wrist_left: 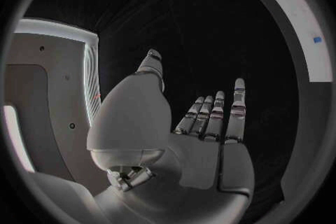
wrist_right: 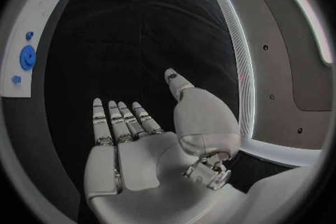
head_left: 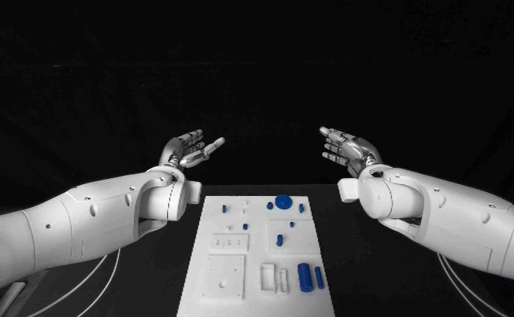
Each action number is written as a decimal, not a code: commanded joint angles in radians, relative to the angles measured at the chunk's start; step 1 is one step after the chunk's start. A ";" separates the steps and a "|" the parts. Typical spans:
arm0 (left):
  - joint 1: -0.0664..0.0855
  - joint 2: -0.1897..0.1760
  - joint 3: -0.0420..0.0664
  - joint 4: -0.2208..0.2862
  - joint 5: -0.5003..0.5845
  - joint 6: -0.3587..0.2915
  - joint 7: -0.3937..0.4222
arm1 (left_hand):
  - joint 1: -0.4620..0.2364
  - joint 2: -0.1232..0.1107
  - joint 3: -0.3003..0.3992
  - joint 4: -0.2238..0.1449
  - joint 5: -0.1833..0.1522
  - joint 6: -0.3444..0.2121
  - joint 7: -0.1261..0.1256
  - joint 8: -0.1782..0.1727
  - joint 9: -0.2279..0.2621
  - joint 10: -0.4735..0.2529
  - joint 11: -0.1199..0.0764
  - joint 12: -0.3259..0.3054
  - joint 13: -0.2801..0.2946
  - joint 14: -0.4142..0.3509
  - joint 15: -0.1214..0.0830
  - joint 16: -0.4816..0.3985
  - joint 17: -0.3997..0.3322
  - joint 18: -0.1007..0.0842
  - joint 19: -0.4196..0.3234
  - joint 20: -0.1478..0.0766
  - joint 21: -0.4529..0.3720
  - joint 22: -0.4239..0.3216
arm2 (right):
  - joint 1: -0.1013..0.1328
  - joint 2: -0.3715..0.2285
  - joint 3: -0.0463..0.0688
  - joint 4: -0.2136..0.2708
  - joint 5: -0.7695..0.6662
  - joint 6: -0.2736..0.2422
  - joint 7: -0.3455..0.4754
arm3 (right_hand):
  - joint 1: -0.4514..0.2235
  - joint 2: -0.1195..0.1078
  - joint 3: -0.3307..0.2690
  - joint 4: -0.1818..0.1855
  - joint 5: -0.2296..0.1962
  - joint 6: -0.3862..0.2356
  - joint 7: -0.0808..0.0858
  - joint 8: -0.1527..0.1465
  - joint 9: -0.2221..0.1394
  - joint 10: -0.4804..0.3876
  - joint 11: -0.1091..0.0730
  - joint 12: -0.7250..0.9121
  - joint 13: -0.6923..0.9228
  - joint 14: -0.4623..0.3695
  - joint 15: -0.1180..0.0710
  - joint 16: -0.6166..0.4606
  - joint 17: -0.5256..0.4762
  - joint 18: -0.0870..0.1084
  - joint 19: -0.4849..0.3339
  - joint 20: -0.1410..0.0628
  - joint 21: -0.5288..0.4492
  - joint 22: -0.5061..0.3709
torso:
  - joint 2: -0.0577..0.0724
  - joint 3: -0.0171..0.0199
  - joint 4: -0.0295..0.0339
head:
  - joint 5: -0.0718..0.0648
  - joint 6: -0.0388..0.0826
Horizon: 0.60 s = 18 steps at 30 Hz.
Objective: Assemble the parts on the task board
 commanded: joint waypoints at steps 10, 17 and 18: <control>0.011 0.007 -0.006 -0.014 -0.021 0.065 -0.051 | 0.041 0.009 0.012 0.009 0.005 0.046 0.029 0.009 0.004 0.061 0.027 0.007 0.003 0.102 0.009 0.013 0.006 0.036 0.078 0.001 0.019 0.010 | 0.021 0.012 0.023 -0.082 -0.095 0.296 -0.213 | 0.178 0.006 -0.119 -0.084 0.131 0.150 0.040 0.017 0.010 0.133 0.001 0.011 0.007 0.203 0.006 0.017 0.010 0.005 0.099 -0.021 0.014 0.008 | 0.000 0.0000 0.0000 | 0.000 0.000; 0.013 -0.031 -0.005 0.026 -0.063 0.103 -0.044 | 0.047 0.131 0.056 -0.057 0.043 0.285 0.043 0.021 0.014 0.435 0.042 0.021 0.017 0.521 0.021 0.046 0.033 0.040 0.247 -0.065 0.083 0.025 | 0.019 0.039 0.023 -0.145 -0.564 0.247 -0.158 | 0.205 -0.001 -0.053 -0.133 0.112 0.538 0.012 0.029 0.025 0.643 -0.044 0.035 0.024 0.701 -0.051 0.034 0.032 -0.018 0.520 -0.106 0.068 0.030 | 0.014 -0.0049 0.0077 | 0.015 -0.023; 0.014 -0.037 -0.005 0.033 -0.062 0.110 -0.045 | 0.039 0.151 0.047 -0.088 0.042 0.339 0.045 0.022 0.017 0.531 0.039 0.023 0.014 0.577 0.016 0.059 0.040 -0.004 0.280 -0.110 0.102 0.032 | 0.019 0.042 0.023 -0.149 -0.622 0.242 -0.154 | 0.203 0.002 -0.034 -0.137 0.128 0.647 0.002 0.047 0.036 0.708 -0.072 0.054 0.032 0.790 -0.090 0.068 0.049 -0.006 0.586 -0.131 0.095 0.039 | 0.016 -0.0055 0.0091 | 0.014 -0.023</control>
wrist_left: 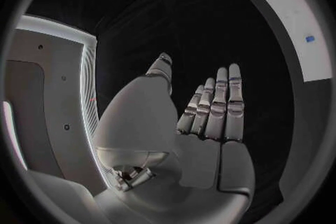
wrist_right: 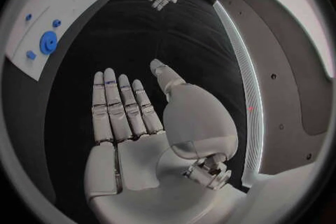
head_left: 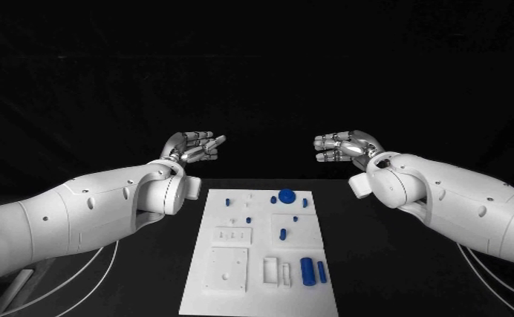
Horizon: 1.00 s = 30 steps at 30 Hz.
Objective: Assemble the parts on the task board
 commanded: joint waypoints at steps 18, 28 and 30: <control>0.053 -0.132 0.009 0.207 -0.066 0.225 -0.011 | -0.012 0.143 -0.101 -0.197 0.009 0.287 -0.023 0.014 0.015 0.281 -0.047 0.011 0.008 0.250 -0.075 0.027 0.044 -0.145 0.129 -0.167 0.126 0.040 | -0.002 0.089 0.001 -0.037 -1.165 -0.039 -0.148 | -0.011 -0.115 0.232 -0.079 -0.108 0.200 -0.048 0.005 0.008 0.218 -0.092 -0.004 0.004 0.411 -0.171 0.713 0.503 -0.006 0.619 -0.210 0.360 0.162 | 0.115 -0.0219 0.0616 | -0.046 0.010; 0.078 -0.161 0.016 0.269 -0.090 0.227 -0.012 | -0.017 0.138 -0.106 -0.199 0.005 0.286 -0.022 0.014 0.015 0.282 -0.046 0.011 0.009 0.250 -0.075 0.031 0.047 -0.146 0.128 -0.168 0.131 0.042 | -0.011 0.131 0.002 -0.042 -1.345 -0.095 -0.248 | 0.012 -0.186 0.308 -0.036 -0.154 0.211 -0.051 0.005 0.009 0.186 -0.085 -0.004 0.004 0.376 -0.167 0.817 0.507 -0.010 0.607 -0.213 0.403 0.233 | 0.166 -0.0376 0.0828 | -0.058 0.026; 0.081 -0.163 0.018 0.275 -0.092 0.226 -0.013 | -0.018 0.137 -0.106 -0.199 0.005 0.286 -0.023 0.014 0.015 0.281 -0.046 0.011 0.009 0.249 -0.075 0.032 0.047 -0.146 0.127 -0.168 0.133 0.043 | -0.013 0.139 0.002 -0.043 -1.374 -0.102 -0.264 | 0.015 -0.195 0.314 -0.029 -0.169 0.209 -0.053 0.004 0.008 0.182 -0.084 -0.004 0.004 0.376 -0.165 0.825 0.502 -0.009 0.606 -0.212 0.404 0.243 | 0.178 -0.0409 0.0871 | -0.062 0.030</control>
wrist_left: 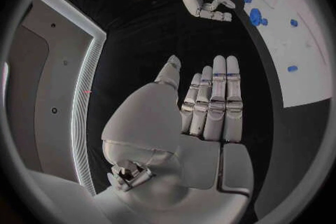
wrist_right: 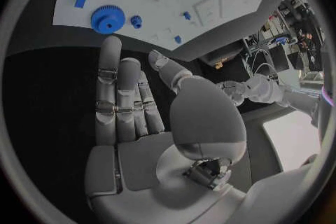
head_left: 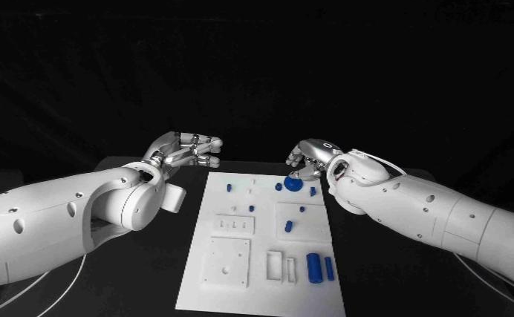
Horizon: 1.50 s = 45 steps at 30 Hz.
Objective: Assemble the parts on the task board
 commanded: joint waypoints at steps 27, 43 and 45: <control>0.007 0.012 0.007 -0.002 -0.030 0.051 -0.019 | -0.026 -0.009 0.000 -0.008 -0.013 -0.004 0.002 0.004 0.001 -0.012 0.005 0.001 0.001 0.010 -0.004 0.032 0.010 -0.011 -0.001 -0.011 0.031 0.008 | -0.010 0.029 0.001 0.037 -0.199 -0.019 -0.103 | -0.041 -0.023 0.035 0.011 0.102 0.039 -0.008 0.002 0.004 0.143 -0.042 0.001 0.008 -0.013 -0.035 0.045 0.020 -0.021 -0.042 -0.035 0.452 0.534 | 0.085 -0.0297 0.0322 | -0.025 0.027; 0.008 0.014 0.007 -0.003 -0.036 0.063 -0.029 | -0.029 -0.011 0.001 -0.007 -0.020 -0.003 0.003 0.004 0.001 -0.018 0.007 0.001 0.001 0.006 -0.003 0.036 0.010 -0.011 -0.005 -0.009 0.035 0.008 | -0.011 0.030 0.001 0.034 -0.268 0.048 -0.159 | -0.047 -0.027 0.043 -0.003 0.116 0.062 -0.006 0.000 0.005 0.081 -0.025 -0.002 0.003 -0.019 -0.027 0.064 0.032 0.025 -0.047 -0.024 0.408 0.577 | 0.108 -0.0341 0.0355 | -0.029 0.037; 0.008 0.014 0.007 -0.002 -0.037 0.064 -0.030 | -0.029 -0.011 0.001 -0.007 -0.020 -0.003 0.003 0.004 0.001 -0.019 0.007 0.001 0.001 0.006 -0.002 0.036 0.010 -0.011 -0.005 -0.009 0.035 0.008 | -0.011 0.031 0.001 0.033 -0.274 0.049 -0.164 | -0.047 -0.030 0.046 -0.003 0.114 0.061 -0.006 0.000 0.005 0.069 -0.021 -0.002 0.003 -0.019 -0.025 0.064 0.031 0.029 -0.046 -0.021 0.396 0.573 | 0.111 -0.0347 0.0369 | -0.030 0.037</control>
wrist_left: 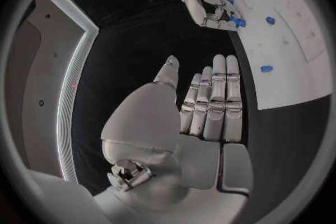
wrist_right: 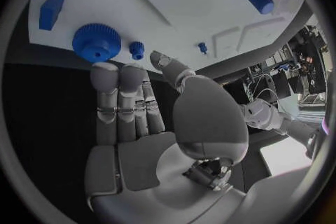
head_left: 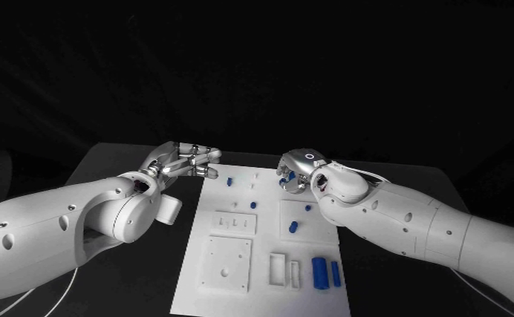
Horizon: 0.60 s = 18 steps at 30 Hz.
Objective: Assemble the parts on the task board
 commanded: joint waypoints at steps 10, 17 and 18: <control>0.002 0.002 0.001 0.000 -0.010 0.025 -0.003 | -0.010 0.000 0.005 -0.004 -0.001 -0.003 0.003 0.004 0.002 -0.012 0.004 0.001 0.001 -0.004 0.000 0.007 0.001 -0.010 -0.006 -0.002 0.006 0.001 | -0.001 0.004 0.000 -0.006 -0.054 0.032 -0.036 | 0.002 -0.017 -0.003 0.006 -0.006 -0.002 0.006 -0.001 0.002 -0.076 0.021 -0.002 -0.002 -0.005 0.019 0.012 -0.015 0.032 0.022 0.023 -0.114 -0.045 | 0.019 -0.0071 0.0053 | -0.006 0.005; 0.002 0.002 0.001 -0.001 -0.011 0.027 -0.005 | -0.010 -0.001 0.005 -0.003 -0.001 -0.004 0.004 0.004 0.001 -0.015 0.005 0.001 0.001 -0.004 0.000 0.008 0.001 -0.010 -0.007 -0.001 0.007 0.001 | -0.002 0.006 0.000 -0.013 -0.055 0.039 -0.039 | 0.011 -0.006 0.012 0.006 -0.017 0.006 0.006 0.000 0.003 -0.075 0.021 -0.003 -0.003 -0.006 0.020 0.018 -0.022 0.032 0.038 0.025 -0.169 -0.058 | 0.025 -0.0086 0.0062 | -0.008 0.008; 0.002 0.002 0.001 -0.001 -0.011 0.027 -0.006 | -0.010 -0.001 0.005 -0.003 -0.001 -0.004 0.004 0.004 0.001 -0.015 0.005 0.001 0.001 -0.004 0.000 0.008 0.001 -0.010 -0.007 -0.001 0.007 0.001 | -0.002 0.007 0.000 -0.014 -0.056 0.039 -0.039 | 0.012 -0.004 0.017 0.005 -0.021 0.009 0.007 0.000 0.003 -0.072 0.020 -0.003 -0.003 -0.006 0.020 0.018 -0.023 0.031 0.039 0.024 -0.170 -0.057 | 0.025 -0.0090 0.0061 | -0.008 0.007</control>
